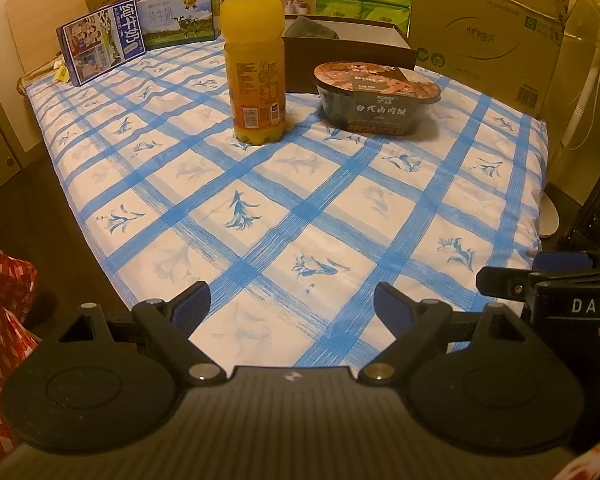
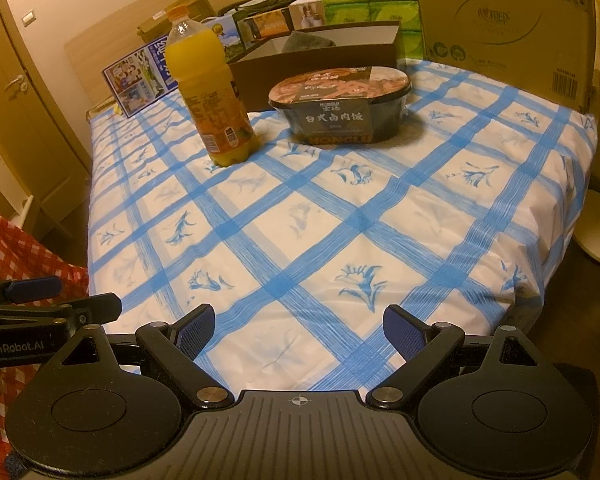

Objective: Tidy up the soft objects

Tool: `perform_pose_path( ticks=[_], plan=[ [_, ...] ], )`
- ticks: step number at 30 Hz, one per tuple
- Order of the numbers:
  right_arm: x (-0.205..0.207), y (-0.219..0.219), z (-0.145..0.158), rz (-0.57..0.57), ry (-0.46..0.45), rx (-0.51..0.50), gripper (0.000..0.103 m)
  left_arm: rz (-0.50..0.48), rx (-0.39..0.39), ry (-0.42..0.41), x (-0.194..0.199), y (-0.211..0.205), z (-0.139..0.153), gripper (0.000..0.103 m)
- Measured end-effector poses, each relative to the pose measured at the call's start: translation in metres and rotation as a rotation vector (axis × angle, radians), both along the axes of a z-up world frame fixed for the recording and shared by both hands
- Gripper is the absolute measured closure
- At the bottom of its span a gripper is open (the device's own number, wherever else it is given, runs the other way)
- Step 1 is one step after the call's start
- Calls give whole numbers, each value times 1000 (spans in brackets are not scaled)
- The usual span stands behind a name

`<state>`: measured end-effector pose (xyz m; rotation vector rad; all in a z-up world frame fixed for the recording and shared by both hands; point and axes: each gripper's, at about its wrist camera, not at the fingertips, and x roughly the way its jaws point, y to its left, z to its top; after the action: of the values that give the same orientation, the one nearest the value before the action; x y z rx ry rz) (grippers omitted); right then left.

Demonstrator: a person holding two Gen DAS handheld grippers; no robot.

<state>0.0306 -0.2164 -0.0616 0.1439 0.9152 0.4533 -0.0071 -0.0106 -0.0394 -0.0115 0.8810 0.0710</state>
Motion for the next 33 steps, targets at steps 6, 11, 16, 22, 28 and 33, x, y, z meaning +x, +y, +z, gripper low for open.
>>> perform_pose_path(
  ticks=[6,11,16,22,28,33],
  plan=[
    [0,0,-2,-1,3,0,12,0,0,3,0,2,-1,15],
    [0,1,-3,0,4,1,12,0,0,3,0,2,-1,15],
    [0,1,-4,-3,5,2,12,-1,1,4,1,2,-2,15],
    [0,1,-4,-2,5,1,12,-1,2,4,1,1,-2,15],
    [1,1,-4,-1,6,2,12,-2,2,6,1,2,-2,15],
    [1,0,-5,-2,6,3,12,-2,2,6,1,1,-3,15]
  ],
)
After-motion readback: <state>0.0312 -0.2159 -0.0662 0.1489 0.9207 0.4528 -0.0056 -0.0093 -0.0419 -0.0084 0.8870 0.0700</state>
